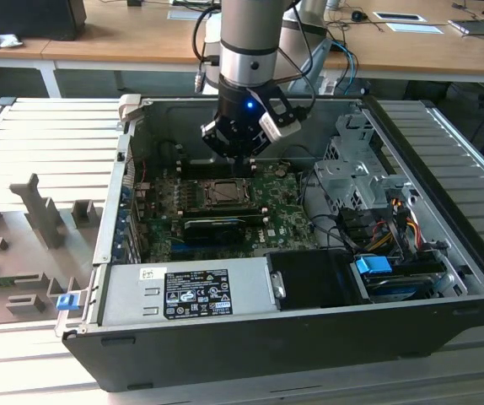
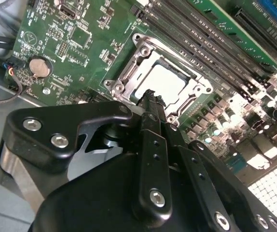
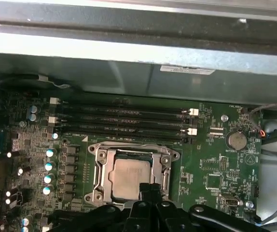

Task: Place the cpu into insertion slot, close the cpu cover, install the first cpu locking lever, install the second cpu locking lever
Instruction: 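Install the second cpu locking lever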

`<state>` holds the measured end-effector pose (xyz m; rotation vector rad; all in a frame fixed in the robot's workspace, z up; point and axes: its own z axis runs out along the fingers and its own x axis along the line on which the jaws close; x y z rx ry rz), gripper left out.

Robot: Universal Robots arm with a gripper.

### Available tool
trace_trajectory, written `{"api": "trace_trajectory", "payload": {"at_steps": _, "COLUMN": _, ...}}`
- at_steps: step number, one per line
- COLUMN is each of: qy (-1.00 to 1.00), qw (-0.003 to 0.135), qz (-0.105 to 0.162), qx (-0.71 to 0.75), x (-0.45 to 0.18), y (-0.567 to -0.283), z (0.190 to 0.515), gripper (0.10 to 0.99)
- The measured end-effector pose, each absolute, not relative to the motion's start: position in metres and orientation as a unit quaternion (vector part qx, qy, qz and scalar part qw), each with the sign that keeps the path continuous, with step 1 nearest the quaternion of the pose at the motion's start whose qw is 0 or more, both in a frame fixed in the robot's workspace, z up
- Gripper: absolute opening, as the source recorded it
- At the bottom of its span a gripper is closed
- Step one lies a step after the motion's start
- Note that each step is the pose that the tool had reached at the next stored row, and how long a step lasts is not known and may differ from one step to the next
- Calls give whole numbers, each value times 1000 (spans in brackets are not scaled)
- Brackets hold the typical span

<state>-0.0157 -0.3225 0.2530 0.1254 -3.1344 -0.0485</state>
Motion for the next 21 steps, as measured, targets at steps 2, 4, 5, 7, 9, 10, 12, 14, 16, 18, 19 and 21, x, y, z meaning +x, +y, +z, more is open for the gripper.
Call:
{"api": "trace_trajectory", "payload": {"at_steps": 2, "qy": -999, "qw": 2, "qz": -16, "qx": 40, "x": -16, "y": -328, "z": 253, "gripper": 106}}
{"api": "trace_trajectory", "payload": {"at_steps": 4, "qy": -999, "qw": 2, "qz": -15, "qx": 40, "x": -16, "y": -333, "z": 253, "gripper": 106}}
{"api": "trace_trajectory", "payload": {"at_steps": 5, "qy": -999, "qw": 2, "qz": -16, "qx": 40, "x": -16, "y": -337, "z": 253, "gripper": 106}}
{"api": "trace_trajectory", "payload": {"at_steps": 7, "qy": -999, "qw": 2, "qz": -16, "qx": 40, "x": -16, "y": -341, "z": 253, "gripper": 106}}
{"api": "trace_trajectory", "payload": {"at_steps": 9, "qy": -999, "qw": 2, "qz": -18, "qx": 40, "x": -16, "y": -344, "z": 253, "gripper": 106}}
{"api": "trace_trajectory", "payload": {"at_steps": 10, "qy": -999, "qw": 2, "qz": -19, "qx": 40, "x": -16, "y": -345, "z": 253, "gripper": 106}}
{"api": "trace_trajectory", "payload": {"at_steps": 12, "qy": -999, "qw": 2, "qz": -21, "qx": 40, "x": -16, "y": -349, "z": 253, "gripper": 106}}
{"api": "trace_trajectory", "payload": {"at_steps": 14, "qy": -999, "qw": 2, "qz": -21, "qx": 40, "x": -16, "y": -354, "z": 253, "gripper": 106}}
{"api": "trace_trajectory", "payload": {"at_steps": 16, "qy": -999, "qw": 2, "qz": -21, "qx": 40, "x": -16, "y": -356, "z": 253, "gripper": 106}}
{"api": "trace_trajectory", "payload": {"at_steps": 18, "qy": -999, "qw": 8, "qz": -25, "qx": 40, "x": -16, "y": -362, "z": 252, "gripper": 106}}
{"api": "trace_trajectory", "payload": {"at_steps": 19, "qy": -999, "qw": 9, "qz": -28, "qx": 40, "x": -16, "y": -363, "z": 252, "gripper": 106}}
{"api": "trace_trajectory", "payload": {"at_steps": 21, "qy": -998, "qw": 10, "qz": -39, "qx": 40, "x": -16, "y": -367, "z": 251, "gripper": 106}}
